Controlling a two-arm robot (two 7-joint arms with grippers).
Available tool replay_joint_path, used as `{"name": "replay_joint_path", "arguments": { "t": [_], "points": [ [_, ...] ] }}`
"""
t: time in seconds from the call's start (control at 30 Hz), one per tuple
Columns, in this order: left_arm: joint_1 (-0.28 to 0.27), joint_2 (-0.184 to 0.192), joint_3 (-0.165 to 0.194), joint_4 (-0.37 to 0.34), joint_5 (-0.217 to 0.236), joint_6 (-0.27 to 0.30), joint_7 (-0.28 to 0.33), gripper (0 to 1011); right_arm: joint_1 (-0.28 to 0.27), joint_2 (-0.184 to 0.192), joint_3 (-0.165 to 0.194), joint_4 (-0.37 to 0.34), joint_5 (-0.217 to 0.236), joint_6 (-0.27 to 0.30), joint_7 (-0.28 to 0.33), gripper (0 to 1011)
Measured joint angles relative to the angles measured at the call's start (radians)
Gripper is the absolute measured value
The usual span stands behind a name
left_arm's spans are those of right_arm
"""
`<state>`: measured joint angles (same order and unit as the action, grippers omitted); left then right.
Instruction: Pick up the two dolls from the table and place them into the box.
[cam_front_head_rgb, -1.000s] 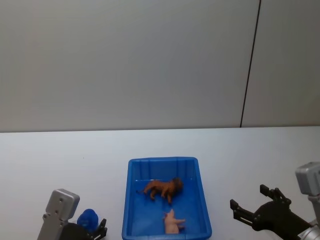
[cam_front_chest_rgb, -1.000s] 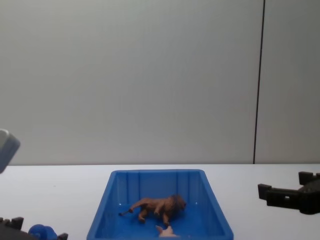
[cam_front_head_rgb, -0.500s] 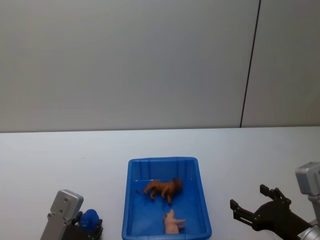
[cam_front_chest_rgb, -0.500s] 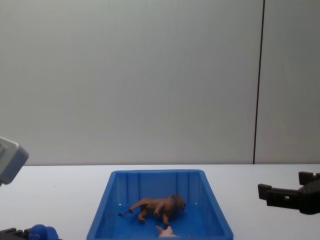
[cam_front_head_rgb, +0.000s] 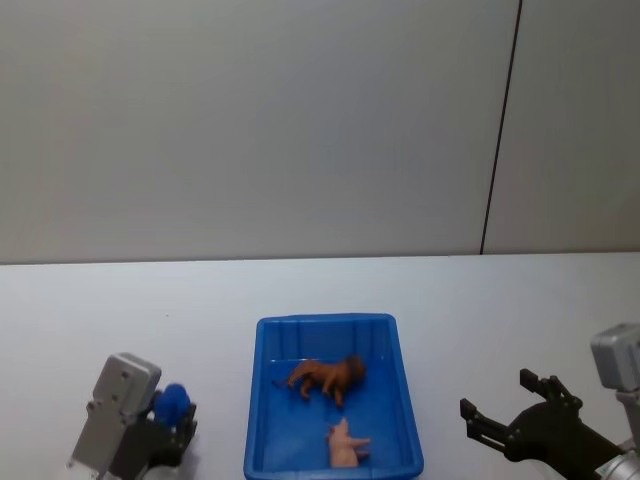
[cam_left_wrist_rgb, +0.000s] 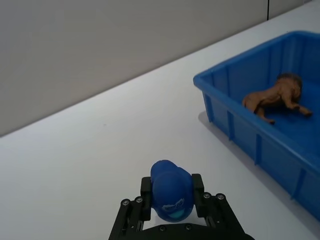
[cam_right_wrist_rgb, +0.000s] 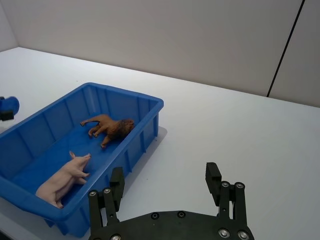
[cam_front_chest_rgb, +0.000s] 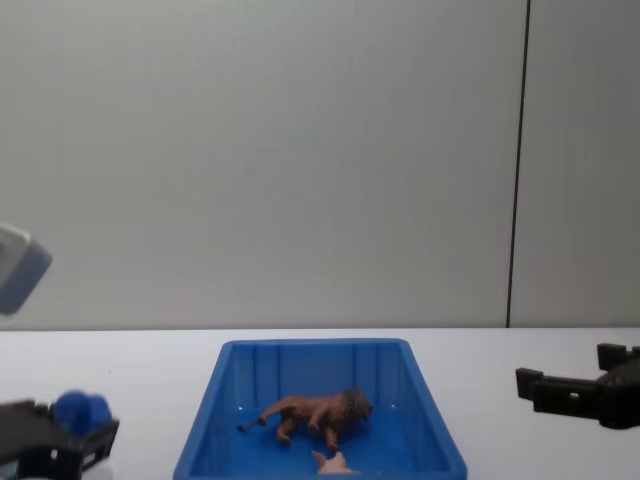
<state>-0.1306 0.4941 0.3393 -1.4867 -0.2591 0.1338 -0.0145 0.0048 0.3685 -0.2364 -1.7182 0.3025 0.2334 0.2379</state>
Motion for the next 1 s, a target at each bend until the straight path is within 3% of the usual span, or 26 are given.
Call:
{"name": "replay_joint_path", "arguments": {
  "t": [0.23,0.67,0.73,1.0],
  "points": [
    [-0.021,-0.010,-0.002,-0.028,0.031,-0.026,-0.021,437,0.000,0.000,0.000,0.000,0.000,0.000,0.000,1001],
    [-0.091,-0.084,0.031,-0.035,0.098,-0.074,-0.124,345,0.000,0.000,0.000,0.000,0.000,0.000,0.000,1001],
    [-0.102,-0.097,0.038,-0.031,0.106,-0.080,-0.138,359,0.000,0.000,0.000,0.000,0.000,0.000,0.000,1001],
    [-0.128,-0.132,0.058,-0.017,0.128,-0.099,-0.187,654,0.000,0.000,0.000,0.000,0.000,0.000,0.000,1001]
  ]
}}
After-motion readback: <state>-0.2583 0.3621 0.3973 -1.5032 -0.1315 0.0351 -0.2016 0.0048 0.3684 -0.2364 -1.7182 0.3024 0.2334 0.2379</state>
